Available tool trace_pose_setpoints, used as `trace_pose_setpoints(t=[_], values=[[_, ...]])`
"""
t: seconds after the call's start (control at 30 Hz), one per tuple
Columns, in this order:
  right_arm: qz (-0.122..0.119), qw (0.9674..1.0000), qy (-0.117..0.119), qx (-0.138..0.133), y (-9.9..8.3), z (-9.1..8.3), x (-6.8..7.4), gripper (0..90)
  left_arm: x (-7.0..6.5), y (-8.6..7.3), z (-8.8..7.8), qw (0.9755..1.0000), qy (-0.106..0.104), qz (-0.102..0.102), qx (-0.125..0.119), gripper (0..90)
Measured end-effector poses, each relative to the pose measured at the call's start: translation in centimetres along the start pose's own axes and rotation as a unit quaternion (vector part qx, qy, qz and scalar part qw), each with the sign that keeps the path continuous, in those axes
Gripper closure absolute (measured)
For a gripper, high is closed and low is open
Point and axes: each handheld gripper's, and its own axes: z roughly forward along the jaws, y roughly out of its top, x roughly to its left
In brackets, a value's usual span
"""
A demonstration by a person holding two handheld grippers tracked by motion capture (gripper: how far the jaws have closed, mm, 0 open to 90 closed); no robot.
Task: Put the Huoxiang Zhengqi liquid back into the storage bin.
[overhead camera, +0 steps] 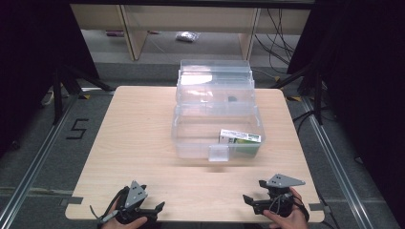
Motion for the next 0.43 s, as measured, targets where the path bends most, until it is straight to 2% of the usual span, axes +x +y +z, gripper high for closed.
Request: trace_pose_setpoints(t=[0.03, 0.07, 0.13, 0.17, 0.2, 0.27, 0.3, 0.43], values=[[0.000, 1.0000, 0.000, 0.000, 0.00, 0.00, 0.00, 16.0, 0.00, 0.00, 0.00, 1.0000, 0.000, 0.000, 0.000, 15.1], [-0.015, 0.9998, -0.008, 0.003, -0.07, -0.03, -0.22, 16.0, 0.05, 0.01, -0.03, 1.0000, -0.001, 0.003, 0.003, 15.1], [-0.014, 0.9999, -0.007, 0.003, -0.10, -0.05, -0.17, 16.0, 0.14, 0.01, -0.08, 0.9999, 0.000, 0.009, 0.006, 15.1], [-0.014, 0.9999, -0.007, 0.003, -0.10, -0.05, -0.17, 16.0, 0.14, 0.01, -0.08, 0.9999, 0.000, 0.009, 0.006, 15.1], [-0.003, 1.0000, -0.005, 0.006, -0.15, -0.09, -0.01, 16.0, 0.11, 0.02, -0.08, 1.0000, 0.001, 0.006, 0.007, 15.1], [-0.003, 0.9999, -0.008, 0.006, -0.18, -0.10, -0.05, 16.0, 0.08, 0.01, -0.07, 1.0000, 0.000, 0.003, 0.004, 15.1], [-0.002, 0.9999, -0.009, 0.007, -0.18, -0.11, -0.07, 16.0, 0.19, 0.02, -0.15, 0.9999, 0.001, 0.011, 0.010, 15.1], [-0.004, 0.9999, -0.013, 0.008, -0.18, -0.10, -0.15, 16.0, 0.08, 0.00, -0.05, 1.0000, -0.002, 0.002, 0.003, 15.1]])
